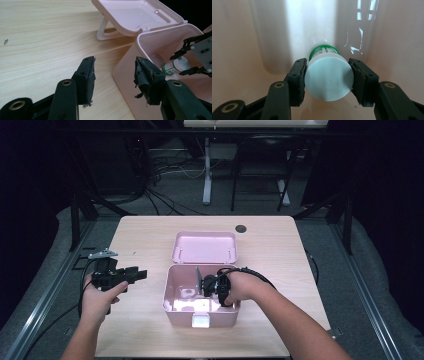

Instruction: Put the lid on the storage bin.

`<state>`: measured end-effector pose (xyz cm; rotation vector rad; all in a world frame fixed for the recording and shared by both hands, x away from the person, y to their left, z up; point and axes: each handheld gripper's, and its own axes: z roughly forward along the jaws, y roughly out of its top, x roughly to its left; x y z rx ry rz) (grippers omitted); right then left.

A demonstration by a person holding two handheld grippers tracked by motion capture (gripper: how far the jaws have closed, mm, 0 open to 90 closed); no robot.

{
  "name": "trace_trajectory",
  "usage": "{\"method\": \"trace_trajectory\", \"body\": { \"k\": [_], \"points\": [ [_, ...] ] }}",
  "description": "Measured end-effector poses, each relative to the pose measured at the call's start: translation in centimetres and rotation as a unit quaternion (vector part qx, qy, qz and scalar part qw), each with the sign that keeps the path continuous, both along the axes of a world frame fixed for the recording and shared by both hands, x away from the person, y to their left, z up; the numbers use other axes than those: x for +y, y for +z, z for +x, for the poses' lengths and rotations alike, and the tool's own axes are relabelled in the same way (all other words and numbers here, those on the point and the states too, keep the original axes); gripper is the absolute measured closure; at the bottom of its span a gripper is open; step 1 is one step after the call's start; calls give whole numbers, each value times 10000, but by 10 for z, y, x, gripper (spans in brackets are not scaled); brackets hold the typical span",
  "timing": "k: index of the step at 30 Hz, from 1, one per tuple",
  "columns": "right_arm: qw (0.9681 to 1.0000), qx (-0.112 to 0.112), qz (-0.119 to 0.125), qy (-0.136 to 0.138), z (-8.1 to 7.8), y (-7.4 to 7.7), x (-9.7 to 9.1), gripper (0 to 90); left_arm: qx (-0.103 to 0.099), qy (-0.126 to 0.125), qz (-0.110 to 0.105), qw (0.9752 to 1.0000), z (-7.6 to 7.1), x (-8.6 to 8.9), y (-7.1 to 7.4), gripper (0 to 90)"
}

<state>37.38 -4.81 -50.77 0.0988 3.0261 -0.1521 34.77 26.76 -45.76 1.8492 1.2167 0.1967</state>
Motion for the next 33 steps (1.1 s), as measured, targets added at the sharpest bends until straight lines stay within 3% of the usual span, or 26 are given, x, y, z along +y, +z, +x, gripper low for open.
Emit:
{"method": "trace_trajectory", "body": {
  "k": [9, 18, 19, 26, 33],
  "points": [
    [10000, 11, -57, -33, 1, -2, 1, 488, 1, 9, -1, 10000, 0, 0, -1, 509],
    [9999, 22, 48, -109, 1, 4, -1, 481, -7, 7, 0, 10000, 0, 0, 0, 509],
    [9998, 10, 162, -122, 1, 7, -2, 482, -7, 7, -1, 10000, 0, 0, 0, 509],
    [9997, -42, 240, -83, -4, 19, -4, 482, 12, -17, -4, 10000, 1, -1, -1, 509],
    [9985, -122, 477, -235, -7, 38, -13, 477, 41, -98, -4, 9999, 5, -3, -3, 509]
  ]
}}
